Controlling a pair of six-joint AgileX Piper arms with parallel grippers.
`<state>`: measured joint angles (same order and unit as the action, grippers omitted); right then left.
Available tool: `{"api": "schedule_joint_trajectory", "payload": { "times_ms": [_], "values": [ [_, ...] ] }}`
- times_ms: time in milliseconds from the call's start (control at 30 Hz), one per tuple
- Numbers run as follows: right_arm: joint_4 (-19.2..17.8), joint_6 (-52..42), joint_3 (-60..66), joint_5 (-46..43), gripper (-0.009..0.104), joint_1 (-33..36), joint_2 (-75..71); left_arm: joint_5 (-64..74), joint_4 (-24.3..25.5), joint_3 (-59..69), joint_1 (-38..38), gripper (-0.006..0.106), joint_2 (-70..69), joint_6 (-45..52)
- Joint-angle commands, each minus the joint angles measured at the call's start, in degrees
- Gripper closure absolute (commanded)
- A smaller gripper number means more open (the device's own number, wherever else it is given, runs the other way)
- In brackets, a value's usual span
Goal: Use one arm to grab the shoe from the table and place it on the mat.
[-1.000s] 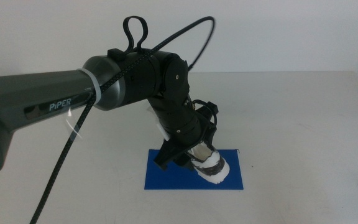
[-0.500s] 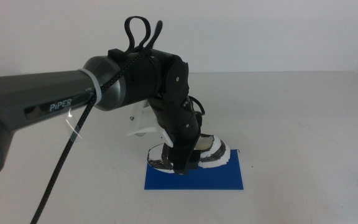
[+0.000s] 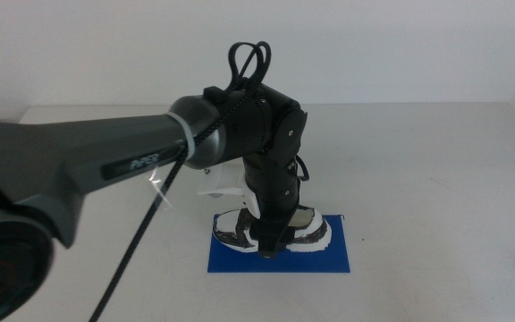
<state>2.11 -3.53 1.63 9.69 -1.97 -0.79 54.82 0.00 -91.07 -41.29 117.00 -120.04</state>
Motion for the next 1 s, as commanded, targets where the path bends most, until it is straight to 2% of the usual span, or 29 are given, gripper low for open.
{"api": "schedule_joint_trajectory", "payload": {
  "times_ms": [0,500,533,733,833,967],
  "values": [
    [-0.5,-0.7,-0.5,-4.5,0.029,-0.3,-1.2,2.0,0.3,-3.4,-0.4,0.083,-1.9,-1.3],
    [-0.5,-0.7,-0.5,-4.5,0.029,-0.3,-1.2,1.6,0.0,-5.3,-0.4,0.089,2.0,-1.3],
    [-0.5,-0.7,-0.5,-4.5,0.029,-0.3,-1.2,0.7,0.3,-5.3,-0.4,0.065,2.0,-1.3],
    [-0.5,-0.7,-0.5,-4.5,0.029,-0.3,-1.2,-0.3,0.0,-5.3,-0.4,0.029,2.0,-1.3],
    [-0.5,-0.7,-0.5,-4.5,0.029,-0.3,-1.2,0.1,0.0,-5.3,-0.4,0.017,1.7,-1.3],
    [-0.5,-0.7,-0.5,-4.5,0.029,-0.3,-1.2,2.9,0.0,-5.4,-0.4,0.011,0.7,-1.3]
  ]
}}
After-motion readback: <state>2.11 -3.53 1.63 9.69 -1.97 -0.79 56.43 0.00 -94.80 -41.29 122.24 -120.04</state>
